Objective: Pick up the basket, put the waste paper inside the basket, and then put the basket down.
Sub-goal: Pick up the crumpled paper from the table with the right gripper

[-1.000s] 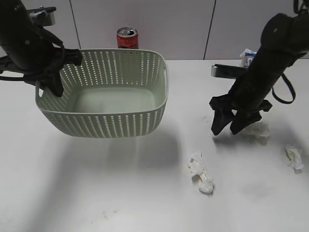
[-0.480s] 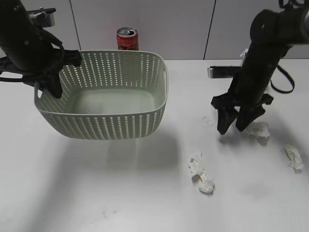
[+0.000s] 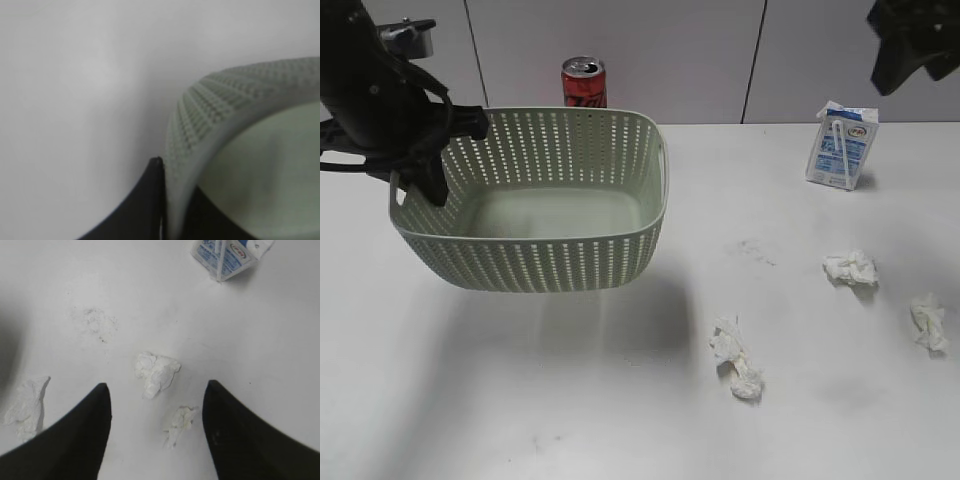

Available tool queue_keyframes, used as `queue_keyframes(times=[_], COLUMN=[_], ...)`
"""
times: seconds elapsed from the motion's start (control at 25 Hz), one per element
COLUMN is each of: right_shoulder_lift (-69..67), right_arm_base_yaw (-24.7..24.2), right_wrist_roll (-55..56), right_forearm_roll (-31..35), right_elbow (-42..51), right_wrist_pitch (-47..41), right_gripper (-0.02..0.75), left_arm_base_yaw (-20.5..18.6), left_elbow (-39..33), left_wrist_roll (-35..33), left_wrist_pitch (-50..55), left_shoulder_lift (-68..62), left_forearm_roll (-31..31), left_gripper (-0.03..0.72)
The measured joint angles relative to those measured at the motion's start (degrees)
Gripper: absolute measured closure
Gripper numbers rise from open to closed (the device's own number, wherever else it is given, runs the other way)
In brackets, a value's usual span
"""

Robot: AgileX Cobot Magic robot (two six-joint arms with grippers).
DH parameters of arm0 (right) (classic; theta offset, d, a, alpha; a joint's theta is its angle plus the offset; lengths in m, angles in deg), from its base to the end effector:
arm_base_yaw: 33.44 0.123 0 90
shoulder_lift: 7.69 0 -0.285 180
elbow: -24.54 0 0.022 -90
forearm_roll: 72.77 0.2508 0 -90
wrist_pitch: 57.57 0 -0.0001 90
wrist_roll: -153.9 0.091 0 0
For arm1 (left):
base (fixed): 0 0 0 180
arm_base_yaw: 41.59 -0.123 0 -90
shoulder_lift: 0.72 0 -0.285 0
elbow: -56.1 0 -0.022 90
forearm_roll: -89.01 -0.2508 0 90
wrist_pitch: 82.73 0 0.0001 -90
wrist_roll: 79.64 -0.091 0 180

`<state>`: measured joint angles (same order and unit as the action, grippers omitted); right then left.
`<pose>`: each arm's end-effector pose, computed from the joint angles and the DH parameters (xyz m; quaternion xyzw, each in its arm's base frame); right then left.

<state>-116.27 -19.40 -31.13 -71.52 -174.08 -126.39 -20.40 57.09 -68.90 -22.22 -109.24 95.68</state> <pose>0.3628 0.0926 0.3305 -0.1608 0.9696 0.0252 0.1827 0.3279 -0.1370 0.2501 0.0673 0.9909 -0.0799 0.0853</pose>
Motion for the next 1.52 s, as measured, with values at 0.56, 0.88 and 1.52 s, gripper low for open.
queue_keyframes(times=[0.56, 0.88, 1.52], right_shoulder_lift=[53.8, 88.1, 99.3], right_arm_base_yaw=[0.0, 0.0, 0.0], right_wrist_roll=[3.2, 3.8, 5.6], right_forearm_roll=[-0.7, -0.8, -2.3], right_elbow=[46.1, 65.3, 67.2], right_wrist_pitch=[6.3, 8.1, 8.5], right_gripper=[0.295, 0.295, 0.295], left_arm_base_yaw=[0.0, 0.0, 0.1], left_elbow=[0.0, 0.0, 0.0], left_wrist_roll=[0.0, 0.0, 0.0], left_wrist_pitch=[0.0, 0.0, 0.0], left_shoulder_lift=[0.0, 0.0, 0.0], left_forearm_roll=[0.2, 0.3, 0.5], left_gripper=[0.688, 0.688, 0.688])
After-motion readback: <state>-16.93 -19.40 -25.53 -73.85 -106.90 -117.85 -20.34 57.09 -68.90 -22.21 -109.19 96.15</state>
